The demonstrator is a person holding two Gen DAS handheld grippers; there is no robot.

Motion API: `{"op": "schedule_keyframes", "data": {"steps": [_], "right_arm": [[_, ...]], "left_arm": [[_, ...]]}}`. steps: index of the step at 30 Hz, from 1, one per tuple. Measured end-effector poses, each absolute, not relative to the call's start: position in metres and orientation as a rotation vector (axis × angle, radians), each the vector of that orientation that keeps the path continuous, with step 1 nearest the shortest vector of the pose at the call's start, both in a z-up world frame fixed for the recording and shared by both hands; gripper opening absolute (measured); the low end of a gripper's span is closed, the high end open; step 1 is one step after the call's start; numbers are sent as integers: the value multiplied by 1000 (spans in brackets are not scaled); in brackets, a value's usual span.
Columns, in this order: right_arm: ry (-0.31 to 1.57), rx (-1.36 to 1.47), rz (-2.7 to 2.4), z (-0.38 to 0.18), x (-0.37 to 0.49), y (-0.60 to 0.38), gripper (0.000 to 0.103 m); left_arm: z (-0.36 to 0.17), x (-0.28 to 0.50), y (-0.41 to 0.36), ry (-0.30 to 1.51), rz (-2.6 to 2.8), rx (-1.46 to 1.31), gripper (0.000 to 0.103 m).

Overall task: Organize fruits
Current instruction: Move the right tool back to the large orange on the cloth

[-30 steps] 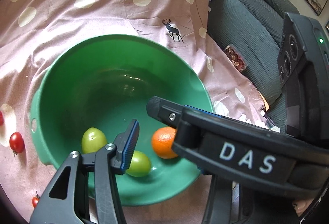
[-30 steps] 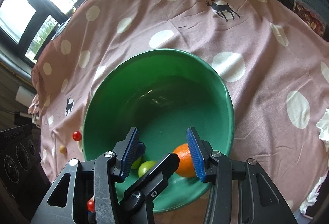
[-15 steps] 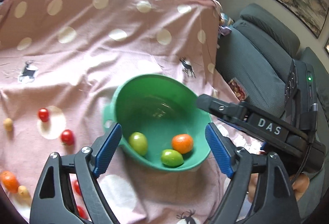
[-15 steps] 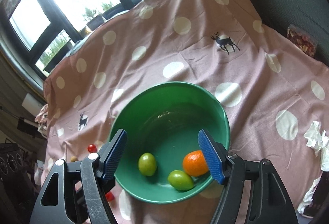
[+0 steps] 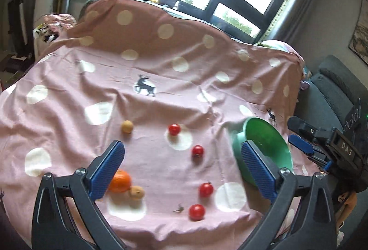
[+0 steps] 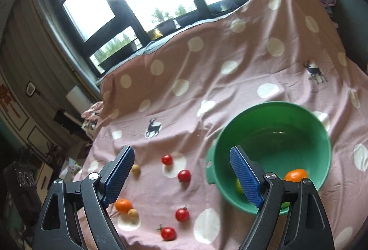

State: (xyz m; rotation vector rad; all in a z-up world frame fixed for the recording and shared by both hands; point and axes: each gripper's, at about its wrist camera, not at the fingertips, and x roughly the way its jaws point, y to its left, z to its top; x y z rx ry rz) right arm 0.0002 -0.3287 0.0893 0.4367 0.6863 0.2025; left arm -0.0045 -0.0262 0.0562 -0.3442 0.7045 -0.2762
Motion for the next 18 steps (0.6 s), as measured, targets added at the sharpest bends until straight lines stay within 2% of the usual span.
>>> {"op": "schedule_keyframes", "data": {"steps": [6, 10, 16, 18], "right_arm": [[825, 439, 429, 57, 24, -254, 85], [948, 384, 524, 22, 39, -200, 85], [1106, 377, 609, -26, 58, -154, 66], [1133, 380, 634, -34, 60, -147, 64]], "left_arm": [[30, -12, 45, 709, -165, -446, 102], [17, -9, 63, 722, -103, -482, 101], [5, -2, 68, 758, -71, -486, 100], [1, -2, 72, 767, -75, -509, 99]]}}
